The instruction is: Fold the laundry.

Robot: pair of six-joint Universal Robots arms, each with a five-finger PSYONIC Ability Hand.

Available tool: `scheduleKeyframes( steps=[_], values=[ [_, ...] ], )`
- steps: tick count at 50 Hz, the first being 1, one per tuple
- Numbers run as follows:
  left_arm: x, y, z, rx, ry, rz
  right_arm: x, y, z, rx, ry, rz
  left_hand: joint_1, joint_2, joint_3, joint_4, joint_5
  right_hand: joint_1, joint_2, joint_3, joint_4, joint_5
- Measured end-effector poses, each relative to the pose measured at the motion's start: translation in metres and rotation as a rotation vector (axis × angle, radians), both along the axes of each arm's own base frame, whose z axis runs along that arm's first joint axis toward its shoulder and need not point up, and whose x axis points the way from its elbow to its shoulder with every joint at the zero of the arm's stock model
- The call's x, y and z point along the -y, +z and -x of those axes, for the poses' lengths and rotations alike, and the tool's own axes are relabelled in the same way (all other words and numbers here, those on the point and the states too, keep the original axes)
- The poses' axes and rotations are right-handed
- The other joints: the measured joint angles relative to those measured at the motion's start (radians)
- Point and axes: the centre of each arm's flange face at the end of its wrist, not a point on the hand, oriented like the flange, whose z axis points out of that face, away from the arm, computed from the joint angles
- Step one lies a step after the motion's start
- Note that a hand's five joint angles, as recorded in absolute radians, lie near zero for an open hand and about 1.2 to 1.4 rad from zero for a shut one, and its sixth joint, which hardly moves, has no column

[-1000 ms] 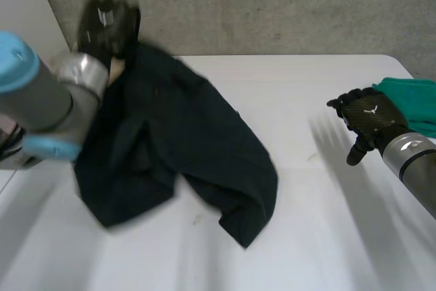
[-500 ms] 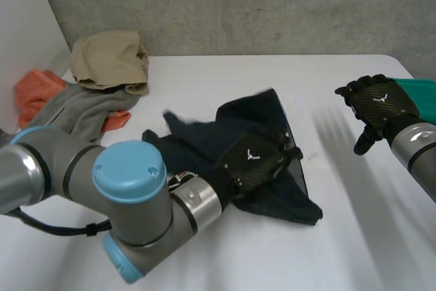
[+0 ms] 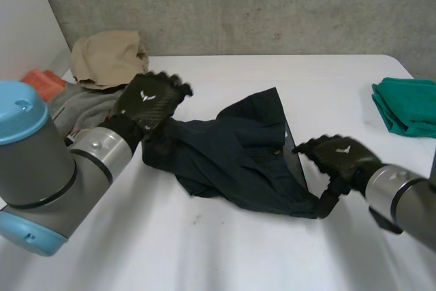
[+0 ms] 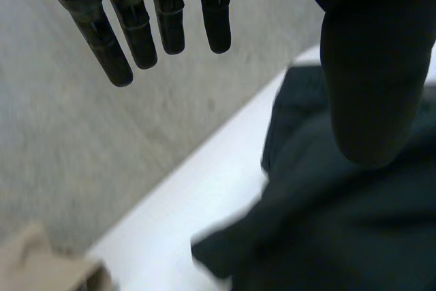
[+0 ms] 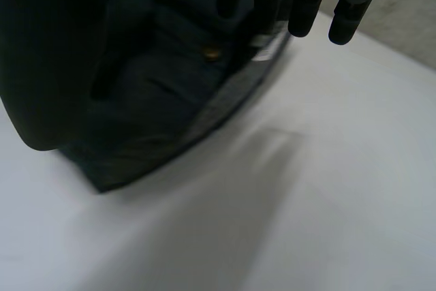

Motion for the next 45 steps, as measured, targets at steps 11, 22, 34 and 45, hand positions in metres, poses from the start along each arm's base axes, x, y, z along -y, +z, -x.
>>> scheduleKeyframes(
  steps=[11,22,34,45],
  values=[
    [0.052,-0.058,-0.002,0.052,0.043,-0.12,-0.022,-0.029,-0.028,0.0,0.068,-0.012,0.0,0.0,0.0,0.0,0.0,0.049,0.054,0.055,0.056,0.057],
    [0.091,-0.09,0.03,0.07,-0.066,-0.058,-0.008,-0.043,-0.042,-0.093,0.052,0.172,0.787,0.826,0.815,0.832,0.81,0.889,0.96,0.963,0.973,0.939],
    [0.073,0.065,0.019,-0.052,0.058,0.298,0.018,0.088,-0.047,-0.12,0.051,0.673,0.787,0.861,0.852,0.867,0.814,0.889,0.961,0.965,0.982,0.941],
    [-0.008,0.2,-0.023,-0.277,0.068,0.495,-0.002,0.246,-0.035,-0.009,-0.012,0.944,0.787,0.863,0.853,0.871,0.814,0.889,0.961,0.965,0.984,0.941]
  ],
)
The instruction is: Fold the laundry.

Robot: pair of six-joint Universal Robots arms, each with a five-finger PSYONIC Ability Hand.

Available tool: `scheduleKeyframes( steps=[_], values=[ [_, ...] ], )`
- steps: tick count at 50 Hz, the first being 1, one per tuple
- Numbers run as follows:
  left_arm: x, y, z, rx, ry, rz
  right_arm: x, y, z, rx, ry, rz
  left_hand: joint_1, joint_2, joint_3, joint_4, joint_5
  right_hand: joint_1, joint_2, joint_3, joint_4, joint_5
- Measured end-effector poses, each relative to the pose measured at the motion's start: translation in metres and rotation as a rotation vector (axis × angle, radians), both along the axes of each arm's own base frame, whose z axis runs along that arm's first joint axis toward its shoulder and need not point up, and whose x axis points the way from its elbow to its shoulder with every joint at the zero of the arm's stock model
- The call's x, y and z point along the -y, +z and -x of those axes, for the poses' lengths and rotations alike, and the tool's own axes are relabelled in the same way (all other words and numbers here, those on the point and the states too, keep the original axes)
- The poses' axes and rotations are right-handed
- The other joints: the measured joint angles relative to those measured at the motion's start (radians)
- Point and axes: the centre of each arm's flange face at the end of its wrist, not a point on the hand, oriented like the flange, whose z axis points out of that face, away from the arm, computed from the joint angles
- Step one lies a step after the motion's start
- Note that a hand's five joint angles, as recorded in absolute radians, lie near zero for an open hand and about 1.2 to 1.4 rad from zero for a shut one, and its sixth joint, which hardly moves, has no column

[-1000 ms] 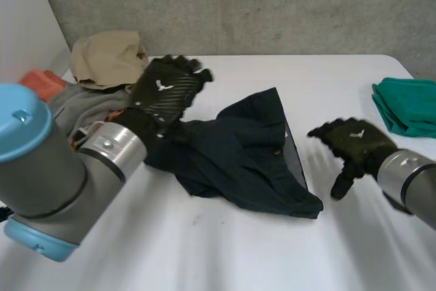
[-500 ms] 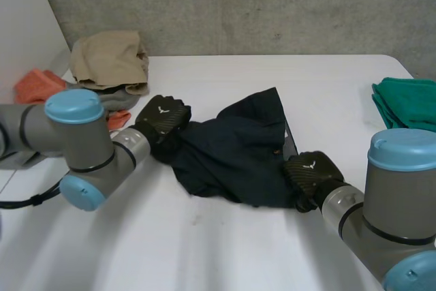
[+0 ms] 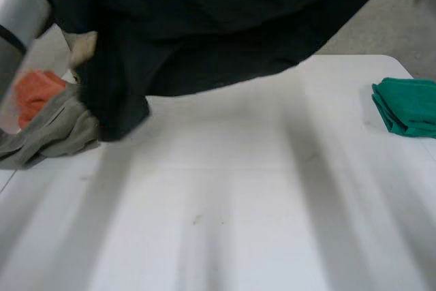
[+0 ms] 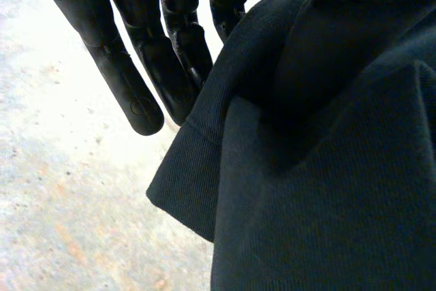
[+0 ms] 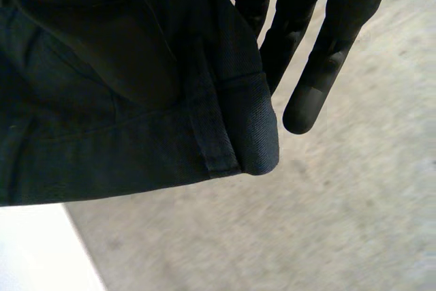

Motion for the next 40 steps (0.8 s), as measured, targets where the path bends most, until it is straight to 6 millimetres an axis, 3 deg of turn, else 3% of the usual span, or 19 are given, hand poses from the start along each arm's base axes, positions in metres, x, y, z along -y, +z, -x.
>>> scheduleKeyframes(
  steps=[4,8,15,20,22,25,27,30,33,36,40],
  values=[
    [-0.002,-0.007,-0.002,0.016,-0.003,-0.055,0.002,0.015,-0.002,-0.005,0.004,-0.017,0.0,0.001,0.004,0.0,0.0,0.0,0.0,0.0,0.0,0.0],
    [0.011,-0.034,0.004,0.057,-0.001,-0.149,0.013,0.006,-0.009,-0.028,0.011,-0.069,0.0,0.001,0.004,0.0,0.0,0.0,0.0,0.0,0.001,0.0],
    [0.064,-0.113,0.026,0.143,0.005,-0.329,0.059,-0.061,-0.033,-0.077,0.019,-0.253,0.0,0.001,0.004,0.0,0.0,0.0,0.0,0.0,0.002,0.0],
    [0.098,-0.142,0.041,0.142,0.003,-0.317,0.093,-0.106,-0.049,-0.061,0.009,-0.321,0.0,0.001,0.004,0.0,0.0,0.0,0.0,0.0,0.002,0.0],
    [0.115,-0.142,0.049,0.112,0.002,-0.25,0.111,-0.116,-0.056,-0.016,-0.01,-0.291,0.0,0.002,0.004,0.0,0.0,0.0,0.0,0.0,0.002,0.0],
    [0.132,-0.129,0.058,0.049,0.0,-0.114,0.131,-0.113,-0.062,0.063,-0.031,-0.207,0.0,0.002,0.004,0.0,0.0,0.0,0.0,0.0,0.003,0.0],
    [0.142,-0.107,0.063,-0.021,-0.001,0.033,0.145,-0.098,-0.067,0.162,-0.043,-0.087,0.0,0.002,0.004,0.0,0.0,0.0,0.0,0.0,0.003,0.0],
    [0.146,-0.088,0.066,-0.081,0.002,0.152,0.152,-0.08,-0.069,0.247,-0.043,0.023,0.0,0.002,0.004,0.0,0.0,0.0,0.0,0.0,0.003,0.0],
    [0.146,-0.06,0.065,-0.173,0.014,0.306,0.154,-0.049,-0.068,0.355,-0.03,0.178,0.0,0.002,0.004,0.0,0.0,0.0,0.0,0.0,0.003,0.0],
    [0.146,-0.055,0.064,-0.197,0.02,0.331,0.151,-0.039,-0.067,0.382,-0.022,0.223,0.0,0.002,0.004,0.0,0.0,0.0,0.0,0.0,0.003,0.0],
    [0.145,-0.074,0.063,-0.179,0.025,0.266,0.149,-0.051,-0.066,0.352,-0.017,0.18,0.0,0.002,0.005,0.0,0.0,0.0,0.0,0.0,0.003,0.0]
  ],
)
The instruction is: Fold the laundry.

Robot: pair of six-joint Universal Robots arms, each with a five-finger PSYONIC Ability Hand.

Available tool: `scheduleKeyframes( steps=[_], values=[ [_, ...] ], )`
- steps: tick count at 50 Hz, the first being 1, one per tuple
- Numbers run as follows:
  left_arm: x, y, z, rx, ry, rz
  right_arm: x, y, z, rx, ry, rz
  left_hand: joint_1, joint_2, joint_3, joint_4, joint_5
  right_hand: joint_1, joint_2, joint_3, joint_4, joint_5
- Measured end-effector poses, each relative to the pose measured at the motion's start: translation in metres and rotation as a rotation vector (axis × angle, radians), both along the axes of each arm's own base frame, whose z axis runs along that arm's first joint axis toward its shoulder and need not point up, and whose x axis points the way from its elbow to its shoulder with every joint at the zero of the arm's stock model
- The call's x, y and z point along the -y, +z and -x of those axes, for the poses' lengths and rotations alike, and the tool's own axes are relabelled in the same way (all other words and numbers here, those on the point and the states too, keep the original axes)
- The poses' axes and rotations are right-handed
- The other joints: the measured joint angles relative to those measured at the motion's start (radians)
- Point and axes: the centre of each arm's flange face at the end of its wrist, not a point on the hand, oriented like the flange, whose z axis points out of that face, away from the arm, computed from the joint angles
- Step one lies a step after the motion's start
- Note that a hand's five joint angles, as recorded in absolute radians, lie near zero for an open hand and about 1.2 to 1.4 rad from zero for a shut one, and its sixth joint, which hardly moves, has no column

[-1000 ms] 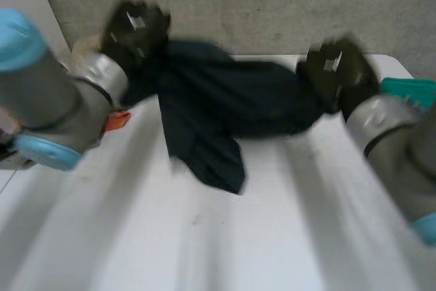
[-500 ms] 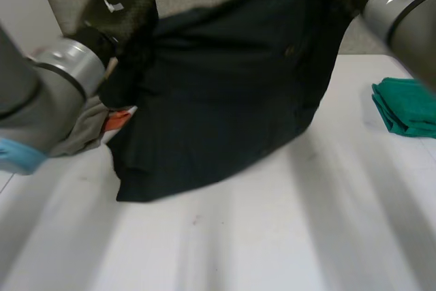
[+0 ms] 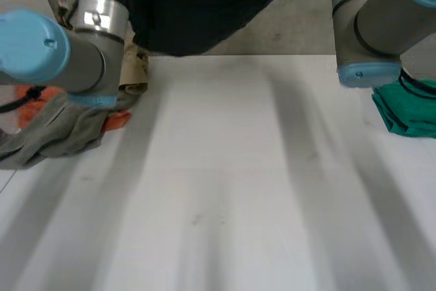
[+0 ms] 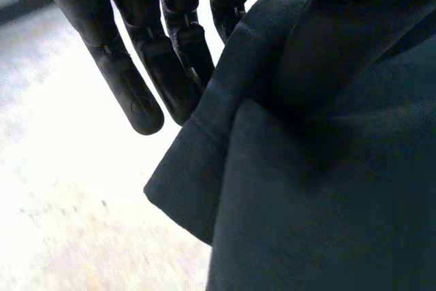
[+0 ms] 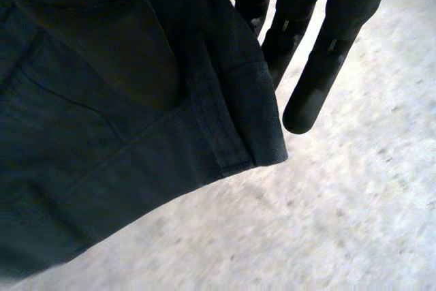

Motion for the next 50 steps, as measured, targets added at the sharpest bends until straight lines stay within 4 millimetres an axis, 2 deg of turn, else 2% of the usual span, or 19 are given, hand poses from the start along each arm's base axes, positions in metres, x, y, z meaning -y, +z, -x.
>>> scheduleKeyframes(
  steps=[6,7,11,12,14,15,17,18,21,22,24,28,34,40,48,50],
  values=[
    [-0.013,-0.075,-0.004,0.123,-0.001,-0.26,-0.005,-0.075,-0.001,-0.16,0.038,-0.263,0.0,0.0,0.0,0.0,0.0,0.0,0.0,0.0,0.0,0.006],
    [-0.017,-0.091,-0.006,0.151,-0.001,-0.314,-0.008,-0.097,0.0,-0.205,0.049,-0.341,0.0,0.0,0.0,0.0,0.0,0.0,0.0,0.0,0.0,0.006],
    [-0.042,-0.148,-0.015,0.261,0.002,-0.525,-0.024,-0.165,0.007,-0.343,0.072,-0.572,-0.006,-0.015,-0.01,-0.013,-0.002,0.0,0.0,0.0,0.0,0.006],
    [-0.05,-0.162,-0.019,0.293,0.005,-0.584,-0.03,-0.181,0.009,-0.379,0.076,-0.627,-0.049,-0.078,-0.075,-0.081,-0.023,0.0,0.0,0.0,0.0,0.006],
    [-0.058,-0.174,-0.024,0.327,0.009,-0.645,-0.036,-0.195,0.012,-0.414,0.078,-0.675,-0.066,-0.104,-0.09,-0.096,-0.033,0.0,0.0,0.0,0.0,0.006],
    [-0.073,-0.191,-0.032,0.384,0.019,-0.748,-0.045,-0.215,0.017,-0.466,0.081,-0.742,-0.374,-0.369,-0.361,-0.372,-0.296,0.0,0.0,0.0,0.0,0.006],
    [-0.084,-0.2,-0.039,0.426,0.028,-0.826,-0.051,-0.227,0.021,-0.501,0.082,-0.783,-0.436,-0.44,-0.423,-0.436,-0.362,0.0,0.0,0.0,0.0,0.006],
    [-0.092,-0.203,-0.045,0.454,0.036,-0.88,-0.056,-0.236,0.025,-0.528,0.081,-0.812,-0.534,-0.546,-0.538,-0.554,-0.484,0.0,0.0,0.0,0.0,0.006],
    [-0.103,-0.2,-0.056,0.49,0.052,-0.961,-0.063,-0.247,0.031,-0.565,0.083,-0.85,-0.606,-0.635,-0.632,-0.646,-0.579,0.0,0.0,0.0,0.0,0.006],
    [-0.107,-0.195,-0.061,0.498,0.06,-0.987,-0.067,-0.251,0.034,-0.578,0.087,-0.863,-0.694,-0.713,-0.708,-0.726,-0.659,0.0,0.0,0.0,0.0,0.006],
    [-0.11,-0.186,-0.067,0.5,0.07,-1.006,-0.071,-0.253,0.038,-0.589,0.094,-0.876,-0.719,-0.751,-0.744,-0.765,-0.698,0.0,0.0,0.0,0.0,0.006],
    [-0.11,-0.171,-0.073,0.486,0.081,-0.998,-0.078,-0.25,0.042,-0.587,0.116,-0.88,-0.719,-0.755,-0.747,-0.77,-0.704,0.0,0.0,0.0,0.0,0.006],
    [-0.106,-0.166,-0.072,0.466,0.079,-0.956,-0.086,-0.247,0.044,-0.574,0.138,-0.878,-0.719,-0.755,-0.747,-0.771,-0.704,0.0,0.0,0.0,0.0,0.006],
    [-0.094,-0.172,-0.064,0.445,0.067,-0.884,-0.09,-0.249,0.044,-0.572,0.143,-0.877,-0.719,-0.755,-0.747,-0.768,-0.7,0.0,0.0,0.0,0.0,0.006],
    [-0.071,-0.196,-0.049,0.455,0.034,-0.849,-0.092,-0.253,0.045,-0.576,0.142,-0.885,-0.709,-0.744,-0.739,-0.746,-0.667,0.0,0.0,0.0,0.0,0.006],
    [-0.066,-0.205,-0.044,0.465,0.026,-0.854,-0.092,-0.253,0.045,-0.575,0.141,-0.884,-0.582,-0.634,-0.63,-0.633,-0.561,0.0,0.0,0.0,0.0,0.006]
  ],
)
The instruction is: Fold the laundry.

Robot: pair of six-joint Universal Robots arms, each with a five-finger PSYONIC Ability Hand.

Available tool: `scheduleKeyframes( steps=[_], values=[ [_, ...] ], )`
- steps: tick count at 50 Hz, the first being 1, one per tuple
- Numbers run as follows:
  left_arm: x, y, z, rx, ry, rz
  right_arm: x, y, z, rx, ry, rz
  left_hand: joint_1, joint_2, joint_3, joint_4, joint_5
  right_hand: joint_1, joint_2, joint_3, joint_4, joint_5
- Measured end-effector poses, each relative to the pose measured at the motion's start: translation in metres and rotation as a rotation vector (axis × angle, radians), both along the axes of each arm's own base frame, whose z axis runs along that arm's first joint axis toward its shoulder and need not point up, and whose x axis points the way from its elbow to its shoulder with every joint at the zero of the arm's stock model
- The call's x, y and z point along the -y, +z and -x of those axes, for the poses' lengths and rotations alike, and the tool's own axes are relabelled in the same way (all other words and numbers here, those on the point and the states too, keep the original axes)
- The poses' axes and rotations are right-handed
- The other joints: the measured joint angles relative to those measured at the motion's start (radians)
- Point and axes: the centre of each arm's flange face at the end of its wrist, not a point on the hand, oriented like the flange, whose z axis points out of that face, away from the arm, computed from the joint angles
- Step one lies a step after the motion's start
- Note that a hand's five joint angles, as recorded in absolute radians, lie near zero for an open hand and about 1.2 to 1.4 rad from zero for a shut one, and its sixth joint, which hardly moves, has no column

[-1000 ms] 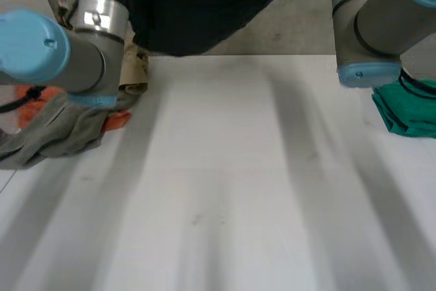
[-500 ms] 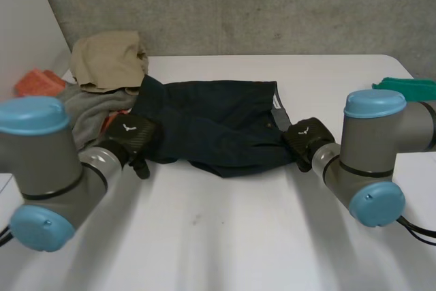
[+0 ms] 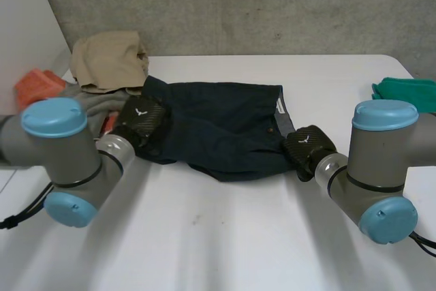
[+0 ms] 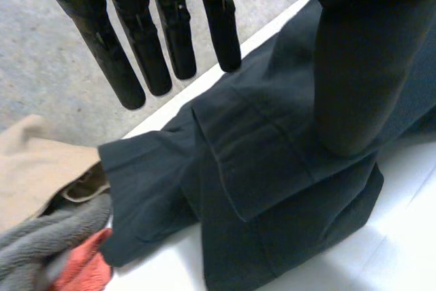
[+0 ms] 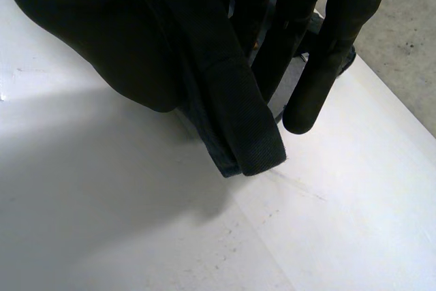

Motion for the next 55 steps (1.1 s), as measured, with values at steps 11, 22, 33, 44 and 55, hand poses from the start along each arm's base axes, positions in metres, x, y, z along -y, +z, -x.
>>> scheduleKeyframes(
  steps=[11,22,33,44,55],
  values=[
    [0.002,-0.005,0.015,0.007,-0.033,-0.014,0.004,0.006,0.0,-0.002,-0.003,0.031,0.561,0.63,0.625,0.628,0.588,0.0,0.0,0.0,0.0,0.0],
    [-0.058,0.123,-0.004,-0.038,-0.032,0.089,-0.002,0.104,0.009,0.001,0.01,0.267,0.561,0.631,0.625,0.629,0.588,0.0,0.0,0.0,0.0,0.0],
    [-0.127,0.236,-0.044,-0.131,-0.009,0.309,-0.032,0.22,0.035,-0.056,-0.003,0.457,0.561,0.632,0.625,0.632,0.588,0.0,0.0,0.0,0.0,0.0],
    [-0.079,0.154,-0.025,-0.014,-0.001,0.044,-0.003,0.187,0.03,-0.124,-0.003,0.286,0.561,0.634,0.629,0.633,0.588,0.0,0.0,0.0,0.0,0.0],
    [0.029,0.171,0.026,-0.194,0.02,0.43,0.077,0.181,0.001,0.087,-0.111,0.435,0.561,0.634,0.63,0.633,0.588,0.0,0.0,0.0,0.0,0.0]
  ],
)
